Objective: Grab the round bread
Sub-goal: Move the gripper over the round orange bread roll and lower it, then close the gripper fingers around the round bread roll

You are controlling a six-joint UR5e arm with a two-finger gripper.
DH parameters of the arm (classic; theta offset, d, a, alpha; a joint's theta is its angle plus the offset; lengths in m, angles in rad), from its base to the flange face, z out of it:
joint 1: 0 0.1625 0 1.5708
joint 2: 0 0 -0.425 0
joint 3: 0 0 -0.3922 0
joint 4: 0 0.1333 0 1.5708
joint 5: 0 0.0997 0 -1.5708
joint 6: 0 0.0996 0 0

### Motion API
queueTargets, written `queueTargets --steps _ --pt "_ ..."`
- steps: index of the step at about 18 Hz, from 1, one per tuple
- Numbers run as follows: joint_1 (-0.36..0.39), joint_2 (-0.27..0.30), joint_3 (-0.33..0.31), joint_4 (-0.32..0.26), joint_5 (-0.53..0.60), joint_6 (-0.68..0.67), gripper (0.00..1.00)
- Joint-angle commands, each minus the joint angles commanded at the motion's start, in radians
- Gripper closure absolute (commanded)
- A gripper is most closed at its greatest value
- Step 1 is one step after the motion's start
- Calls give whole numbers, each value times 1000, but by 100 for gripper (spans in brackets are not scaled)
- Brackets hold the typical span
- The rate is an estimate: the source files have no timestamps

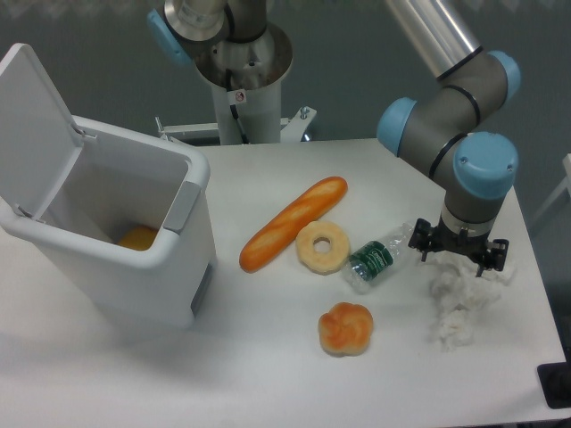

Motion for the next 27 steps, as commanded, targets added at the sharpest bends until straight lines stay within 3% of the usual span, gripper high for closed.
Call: queueTargets --steps 4,10,13,17,23,27 --pt "-24 -8 14 2 -29 -8 0" --pt "-86 -44 60 0 -40 -188 0" --pt "-127 -86 61 2 -40 -207 0" --pt "-158 -81 42 0 -41 -245 0" --pt "-175 -58 -5 -2 -41 -264 8" --pt "-175 -74 -3 -2 -41 -276 24"
